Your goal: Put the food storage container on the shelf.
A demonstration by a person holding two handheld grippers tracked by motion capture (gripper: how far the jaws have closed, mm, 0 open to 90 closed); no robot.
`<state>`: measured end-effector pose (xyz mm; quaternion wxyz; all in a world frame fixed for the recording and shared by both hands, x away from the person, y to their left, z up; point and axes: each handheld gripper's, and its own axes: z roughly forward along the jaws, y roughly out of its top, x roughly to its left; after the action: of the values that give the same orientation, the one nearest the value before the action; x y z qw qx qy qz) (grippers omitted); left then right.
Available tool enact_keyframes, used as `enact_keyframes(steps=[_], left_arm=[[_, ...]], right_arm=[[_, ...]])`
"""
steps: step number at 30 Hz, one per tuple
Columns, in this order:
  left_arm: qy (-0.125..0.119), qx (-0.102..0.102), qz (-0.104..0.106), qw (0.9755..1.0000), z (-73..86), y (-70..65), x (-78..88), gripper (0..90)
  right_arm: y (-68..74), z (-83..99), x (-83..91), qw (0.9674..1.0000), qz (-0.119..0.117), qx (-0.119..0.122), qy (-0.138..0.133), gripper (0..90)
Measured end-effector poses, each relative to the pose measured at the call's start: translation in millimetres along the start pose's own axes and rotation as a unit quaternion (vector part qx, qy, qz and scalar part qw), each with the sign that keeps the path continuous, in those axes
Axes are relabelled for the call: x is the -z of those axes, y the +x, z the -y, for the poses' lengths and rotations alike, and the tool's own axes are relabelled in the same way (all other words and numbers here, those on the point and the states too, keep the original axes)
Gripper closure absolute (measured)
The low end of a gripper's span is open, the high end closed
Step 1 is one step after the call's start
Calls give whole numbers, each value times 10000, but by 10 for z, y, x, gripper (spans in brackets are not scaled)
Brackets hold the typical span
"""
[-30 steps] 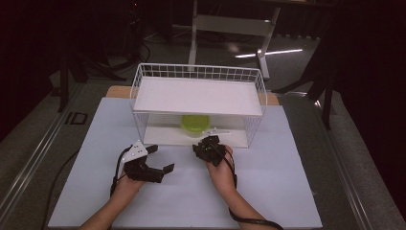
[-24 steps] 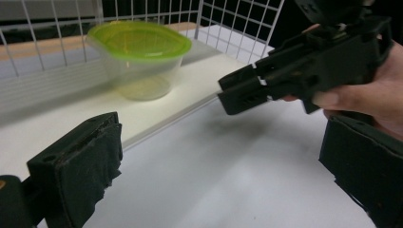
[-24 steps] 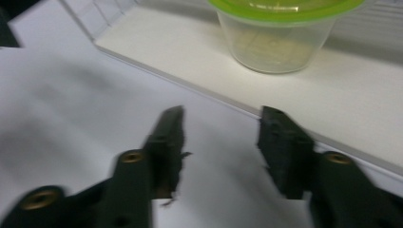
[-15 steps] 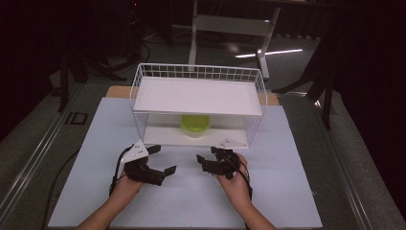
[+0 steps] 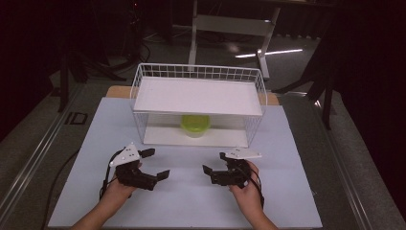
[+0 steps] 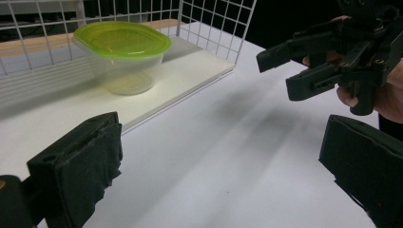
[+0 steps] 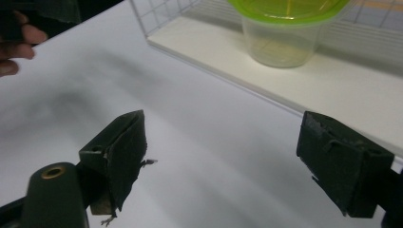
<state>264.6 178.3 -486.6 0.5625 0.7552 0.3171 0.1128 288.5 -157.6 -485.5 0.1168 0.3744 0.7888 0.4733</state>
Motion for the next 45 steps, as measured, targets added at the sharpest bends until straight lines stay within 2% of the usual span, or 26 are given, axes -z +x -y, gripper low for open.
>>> enact_keyframes(steps=[1, 10, 26, 30, 37, 40, 45], left_arm=[[-2, 3, -2, 10000, 1, -1, 20, 13], [58, -10, -5, 10000, 49, -28, 185, 13], [97, 43, -72, 9999, 190, -71, 428, 13], [84, 90, -90, 9999, 240, -81, 469, 13], [68, 132, -132, 9998, 353, -87, 479, 13], [11, 166, -135, 9998, 379, -77, 476, 13], [-3, 205, -132, 9997, 417, -83, 473, 13]], right_arm=[[-10, 8, 25, 10000, -69, -22, 5, 169], [-45, 85, 324, 9998, -109, -9, -169, 171], [-106, 254, 669, 9996, -50, -14, -266, 171], [-113, 315, 718, 9997, 17, 54, -228, 171], [-133, 404, 753, 9998, -15, 2, -191, 170], [-158, 458, 729, 9997, 41, 215, -142, 170], [-200, 490, 703, 9998, 54, 178, -112, 170]])
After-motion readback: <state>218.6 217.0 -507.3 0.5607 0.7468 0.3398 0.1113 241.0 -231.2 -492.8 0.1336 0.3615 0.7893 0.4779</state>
